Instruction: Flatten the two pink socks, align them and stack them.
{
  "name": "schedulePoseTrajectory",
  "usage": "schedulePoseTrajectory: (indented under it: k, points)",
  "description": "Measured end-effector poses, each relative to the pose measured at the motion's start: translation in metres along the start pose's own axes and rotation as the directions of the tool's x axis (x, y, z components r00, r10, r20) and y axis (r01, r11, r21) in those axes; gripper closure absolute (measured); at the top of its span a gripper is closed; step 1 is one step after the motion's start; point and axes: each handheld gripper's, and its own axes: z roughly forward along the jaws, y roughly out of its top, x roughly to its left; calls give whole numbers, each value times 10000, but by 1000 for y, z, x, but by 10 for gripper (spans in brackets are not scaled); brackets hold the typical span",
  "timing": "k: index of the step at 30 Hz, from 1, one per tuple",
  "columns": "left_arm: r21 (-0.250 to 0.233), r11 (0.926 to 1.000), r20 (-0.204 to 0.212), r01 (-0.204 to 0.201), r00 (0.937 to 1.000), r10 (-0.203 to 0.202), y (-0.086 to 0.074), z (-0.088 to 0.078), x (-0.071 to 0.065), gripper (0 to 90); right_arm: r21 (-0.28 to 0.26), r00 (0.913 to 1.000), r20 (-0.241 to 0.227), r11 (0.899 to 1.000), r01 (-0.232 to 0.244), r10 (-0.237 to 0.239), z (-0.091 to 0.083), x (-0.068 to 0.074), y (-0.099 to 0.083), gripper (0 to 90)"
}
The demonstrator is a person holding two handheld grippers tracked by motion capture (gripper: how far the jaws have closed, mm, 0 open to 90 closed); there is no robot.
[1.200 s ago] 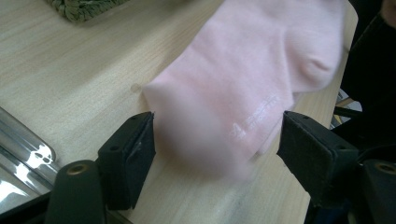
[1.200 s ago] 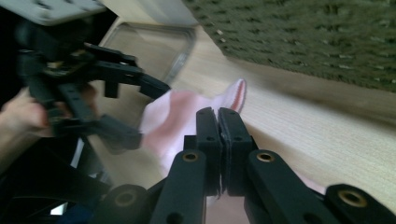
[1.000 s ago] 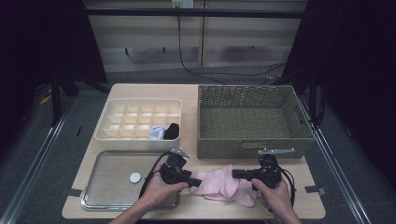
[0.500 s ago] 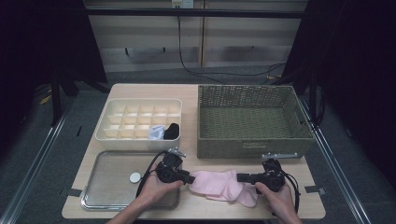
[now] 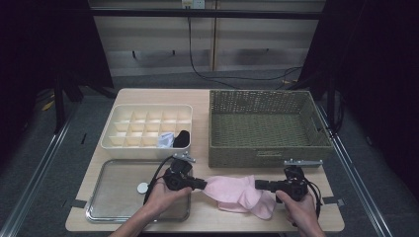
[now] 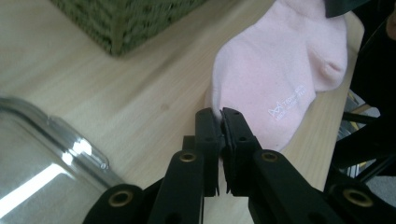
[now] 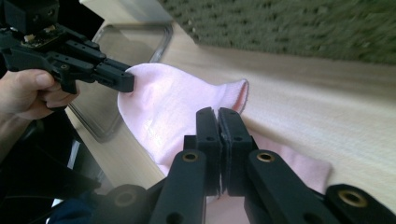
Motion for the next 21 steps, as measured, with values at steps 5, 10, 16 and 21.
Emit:
schedulePoseTrajectory:
  k: [5, 10, 16, 21]
  points:
    - [-117, 9995, 307, -282, 9991, 286, 9, -1, -15, 860, -327, 10000, 73, 9995, 44, -42, -17, 1, 2, 883]
    - [81, 9990, 597, -445, 9972, 440, 16, 11, -25, 860, -439, 9996, 287, 9990, -52, 65, -30, -3, -6, 882]
    - [482, 9979, 915, -441, 9950, 396, 15, 32, -37, 860, -446, 9980, 520, 9984, -348, 371, -45, -14, -21, 883]
    - [841, 9953, 1022, -482, 9940, 395, 9, 47, -40, 859, -412, 9969, 588, 9979, -499, 523, -45, -20, -28, 883]
